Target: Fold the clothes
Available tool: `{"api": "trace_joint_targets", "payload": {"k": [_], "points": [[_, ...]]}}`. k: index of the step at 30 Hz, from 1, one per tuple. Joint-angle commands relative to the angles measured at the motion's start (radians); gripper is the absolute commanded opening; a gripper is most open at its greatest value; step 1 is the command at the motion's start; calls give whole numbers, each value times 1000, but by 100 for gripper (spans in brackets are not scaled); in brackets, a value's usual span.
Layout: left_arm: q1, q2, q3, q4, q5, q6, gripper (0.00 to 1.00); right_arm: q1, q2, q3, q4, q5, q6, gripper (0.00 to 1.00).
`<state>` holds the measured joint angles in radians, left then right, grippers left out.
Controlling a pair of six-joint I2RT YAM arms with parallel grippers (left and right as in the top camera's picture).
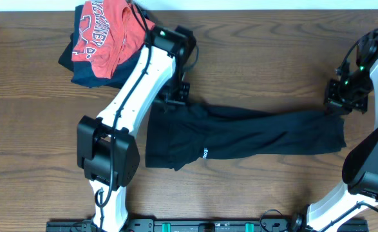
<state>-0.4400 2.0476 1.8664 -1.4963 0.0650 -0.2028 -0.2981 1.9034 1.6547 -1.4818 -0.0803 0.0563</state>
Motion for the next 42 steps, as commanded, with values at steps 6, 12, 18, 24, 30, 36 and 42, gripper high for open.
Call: {"api": "trace_joint_targets", "payload": {"k": [6, 12, 18, 24, 30, 36, 42], "points": [[-18, 6, -288, 119, -12, -40, 6, 3, 3, -80, 15, 28, 23, 1], [-18, 6, -363, 168, 5, -39, 6, 0, 3, -93, 32, 28, 26, 1], [-18, 2, -354, 155, 5, -39, 80, -7, 2, -92, 42, 28, 34, 13], [-18, -53, -259, 134, 5, -40, 87, -31, -30, -91, 42, 26, 45, 14], [-18, -185, -140, 235, 5, -47, 98, -62, -96, -92, 48, 31, 71, 40], [-18, -263, -138, 428, 5, -47, 98, -69, -85, -152, 153, 53, 125, 73], [3, -266, -138, 534, 1, -45, 98, -69, -85, -265, 273, 87, 130, 97]]}}
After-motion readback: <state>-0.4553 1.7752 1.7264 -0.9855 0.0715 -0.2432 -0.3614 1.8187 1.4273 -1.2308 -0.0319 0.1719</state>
